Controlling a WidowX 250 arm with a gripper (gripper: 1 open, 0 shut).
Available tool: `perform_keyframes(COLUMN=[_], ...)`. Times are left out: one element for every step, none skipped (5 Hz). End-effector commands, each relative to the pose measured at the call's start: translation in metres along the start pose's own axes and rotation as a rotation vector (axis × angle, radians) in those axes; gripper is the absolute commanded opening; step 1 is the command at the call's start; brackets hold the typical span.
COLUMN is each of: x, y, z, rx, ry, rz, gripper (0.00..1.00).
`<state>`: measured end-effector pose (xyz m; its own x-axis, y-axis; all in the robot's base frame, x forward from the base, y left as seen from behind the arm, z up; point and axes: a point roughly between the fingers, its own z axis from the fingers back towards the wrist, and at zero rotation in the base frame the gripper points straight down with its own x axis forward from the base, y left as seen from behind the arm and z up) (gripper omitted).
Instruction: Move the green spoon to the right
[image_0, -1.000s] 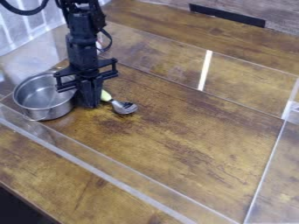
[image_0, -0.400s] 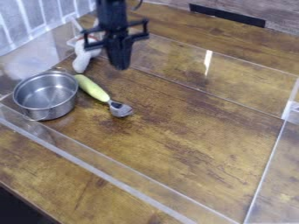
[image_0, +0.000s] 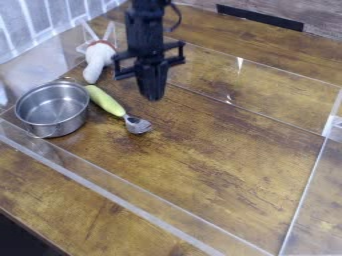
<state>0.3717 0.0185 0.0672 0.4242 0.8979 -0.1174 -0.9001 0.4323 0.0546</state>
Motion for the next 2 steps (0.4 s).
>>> perform_keyframes(x=[-0.0129, -0.0129], y=[-0.0052, -0.0062], z=[0.0278, 0.0261], rx=[-0.085, -0.088], ry=[-0.054, -0.06], rz=[0.061, 0.131], gripper=[0.0, 0.0])
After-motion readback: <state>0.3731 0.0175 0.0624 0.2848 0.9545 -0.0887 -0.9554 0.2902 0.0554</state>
